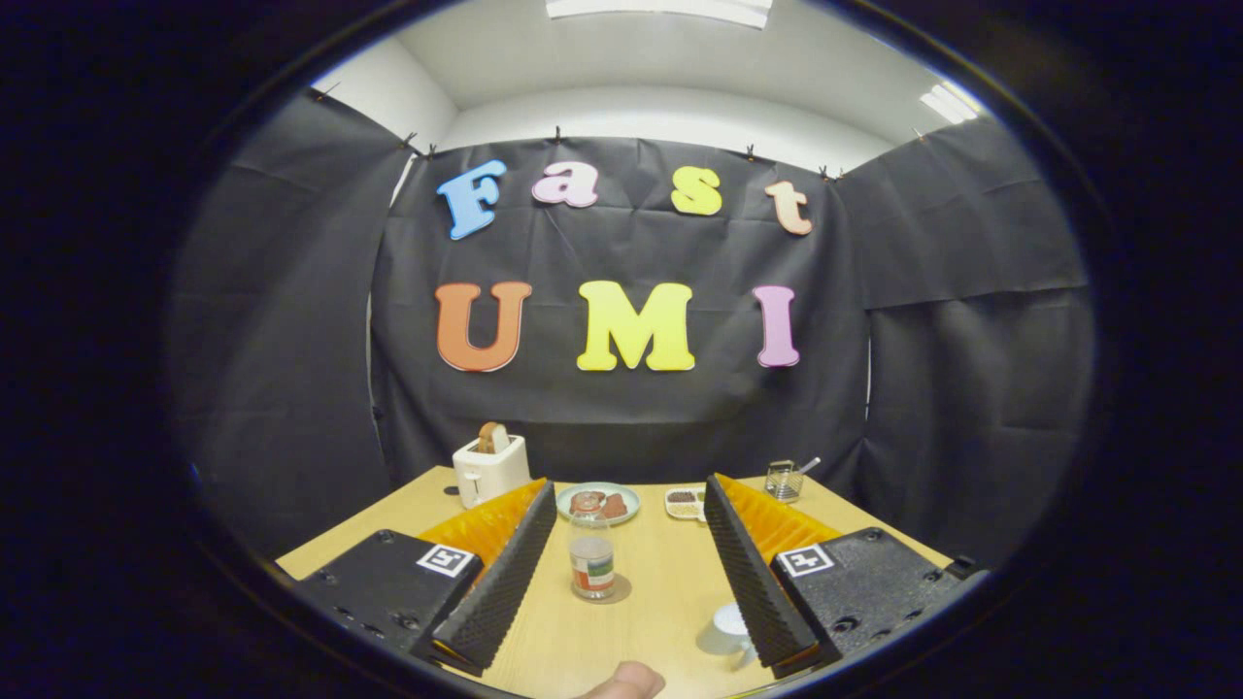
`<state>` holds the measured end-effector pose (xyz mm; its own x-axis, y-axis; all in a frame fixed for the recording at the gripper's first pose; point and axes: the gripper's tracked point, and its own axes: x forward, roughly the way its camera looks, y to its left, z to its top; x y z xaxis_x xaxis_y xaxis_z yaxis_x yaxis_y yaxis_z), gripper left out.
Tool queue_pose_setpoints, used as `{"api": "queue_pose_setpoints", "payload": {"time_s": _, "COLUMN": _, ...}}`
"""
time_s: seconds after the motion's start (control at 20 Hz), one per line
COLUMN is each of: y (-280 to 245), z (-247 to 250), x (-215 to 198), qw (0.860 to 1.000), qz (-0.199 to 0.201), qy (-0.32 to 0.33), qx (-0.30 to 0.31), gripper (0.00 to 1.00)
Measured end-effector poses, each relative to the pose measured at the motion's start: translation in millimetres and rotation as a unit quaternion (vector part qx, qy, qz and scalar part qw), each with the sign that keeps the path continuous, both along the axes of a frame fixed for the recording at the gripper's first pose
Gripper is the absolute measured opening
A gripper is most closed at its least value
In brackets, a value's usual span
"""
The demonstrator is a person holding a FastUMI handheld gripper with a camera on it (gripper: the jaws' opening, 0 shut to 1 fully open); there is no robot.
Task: Take the bottle from table, then pour the juice into the cup, finally place the bottle on the coaster
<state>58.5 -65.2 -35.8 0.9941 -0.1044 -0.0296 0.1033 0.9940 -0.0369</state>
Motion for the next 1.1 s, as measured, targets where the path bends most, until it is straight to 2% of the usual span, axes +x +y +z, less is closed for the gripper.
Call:
{"api": "queue_pose_setpoints", "payload": {"time_s": 0.15, "y": 3, "z": 17, "x": -23, "qw": 1.0, "qz": 0.001, "qy": 0.003, "qx": 0.001, "gripper": 0.98}}
{"api": "queue_pose_setpoints", "payload": {"time_s": 0.55, "y": 20, "z": 52, "x": -88, "qw": 0.999, "qz": 0.005, "qy": -0.048, "qx": 0.0, "gripper": 0.98}}
{"api": "queue_pose_setpoints", "payload": {"time_s": 0.8, "y": 39, "z": 52, "x": -105, "qw": 0.998, "qz": 0.023, "qy": -0.059, "qx": 0.01, "gripper": 0.98}}
{"api": "queue_pose_setpoints", "payload": {"time_s": 1.1, "y": 43, "z": 35, "x": -106, "qw": 0.999, "qz": 0.023, "qy": -0.047, "qx": 0.011, "gripper": 0.98}}
